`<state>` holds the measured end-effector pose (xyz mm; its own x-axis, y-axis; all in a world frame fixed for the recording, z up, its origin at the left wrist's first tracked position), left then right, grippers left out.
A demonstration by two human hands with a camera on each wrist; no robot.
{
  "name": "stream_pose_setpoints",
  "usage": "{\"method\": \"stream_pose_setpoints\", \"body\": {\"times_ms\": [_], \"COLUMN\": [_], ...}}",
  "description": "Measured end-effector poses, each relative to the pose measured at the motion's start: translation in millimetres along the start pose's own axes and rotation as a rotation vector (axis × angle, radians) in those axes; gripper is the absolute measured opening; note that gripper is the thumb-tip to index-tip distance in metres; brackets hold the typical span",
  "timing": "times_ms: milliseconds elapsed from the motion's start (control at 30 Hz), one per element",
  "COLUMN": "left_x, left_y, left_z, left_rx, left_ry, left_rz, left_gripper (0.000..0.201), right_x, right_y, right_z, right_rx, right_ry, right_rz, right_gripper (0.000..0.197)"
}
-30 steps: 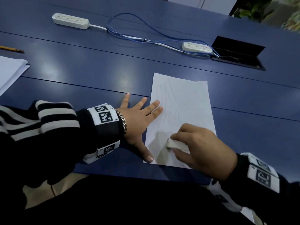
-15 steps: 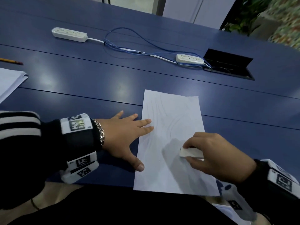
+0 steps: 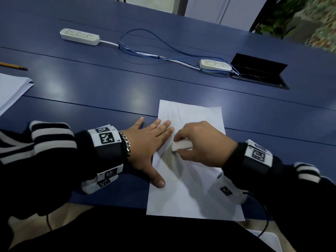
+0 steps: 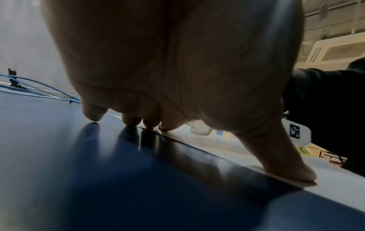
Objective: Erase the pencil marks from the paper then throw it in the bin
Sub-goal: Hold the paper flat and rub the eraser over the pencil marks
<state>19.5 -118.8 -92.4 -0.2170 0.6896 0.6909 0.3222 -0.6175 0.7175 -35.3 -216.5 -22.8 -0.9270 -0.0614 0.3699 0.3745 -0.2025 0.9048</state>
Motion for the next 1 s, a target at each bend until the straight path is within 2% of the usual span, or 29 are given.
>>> {"method": "stream_pose_setpoints", "body": {"times_ms": [133, 200, 267, 300, 400, 467, 567, 633, 767, 900, 1000], "left_x": [-0.3, -0.9, -0.5, 0.0, 0.1, -0.7, -0.3, -0.3, -1.8, 1.9, 3.6], "left_y": [2.5, 3.4, 3.3, 3.0, 1.7, 2.3, 3.2, 2.3, 1.4, 1.3, 3.0], "left_z": [1.7, 0.6, 0.3, 0.6, 0.7, 0.4, -0.1, -0.3, 0.8, 0.6, 2.1], "left_rx": [-0.046, -0.052, -0.05, -0.051, -0.052, -0.058, -0.058, -0.054, -0.051, -0.036, -0.026], "left_ry": [0.041, 0.047, 0.047, 0.047, 0.046, 0.055, 0.067, 0.061, 0.05, 0.043, 0.021], "left_rz": [-0.004, -0.008, -0.012, -0.013, -0.002, 0.005, 0.01, 0.01, 0.013, 0.024, 0.022], "left_gripper": [0.162, 0.164, 0.164, 0.164, 0.164, 0.164, 0.165, 0.165, 0.164, 0.163, 0.161], "right_x": [0.3, 12.8, 16.7, 10.0, -10.4, -6.8, 17.9, 16.3, -3.2, 20.0, 46.1], "right_y": [-6.7, -22.5, -31.7, -27.5, 1.2, 0.0, -28.4, -30.7, -0.8, -6.6, 21.1], "right_z": [10.8, 28.5, 31.9, 25.1, -1.3, 4.0, 35.9, 34.4, -0.2, 2.6, -48.3], "right_rx": [0.016, 0.016, 0.026, 0.036, 0.061, 0.079, 0.07, 0.081, 0.049, -0.039, -0.203], "right_ry": [0.056, 0.153, 0.185, 0.162, 0.012, 0.047, 0.187, 0.174, 0.005, 0.018, -0.163], "right_rz": [0.0, 0.104, 0.187, 0.174, 0.009, -0.025, 0.134, 0.199, -0.006, 0.084, -0.138], "right_gripper": [0.024, 0.019, 0.019, 0.02, 0.028, 0.025, 0.018, 0.019, 0.028, 0.033, 0.022]}}
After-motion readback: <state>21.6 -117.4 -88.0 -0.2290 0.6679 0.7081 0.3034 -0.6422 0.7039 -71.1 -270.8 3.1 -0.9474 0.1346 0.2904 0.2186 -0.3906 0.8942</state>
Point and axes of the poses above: each hand's wrist, its own x-axis away from the middle knuckle, its own y-axis out of the back of the hand, z = x × y, the point moved 9 cm from there along -x, towards the middle knuckle, and after that the axes turned 11 degrees about z, right-handed, at the moved point
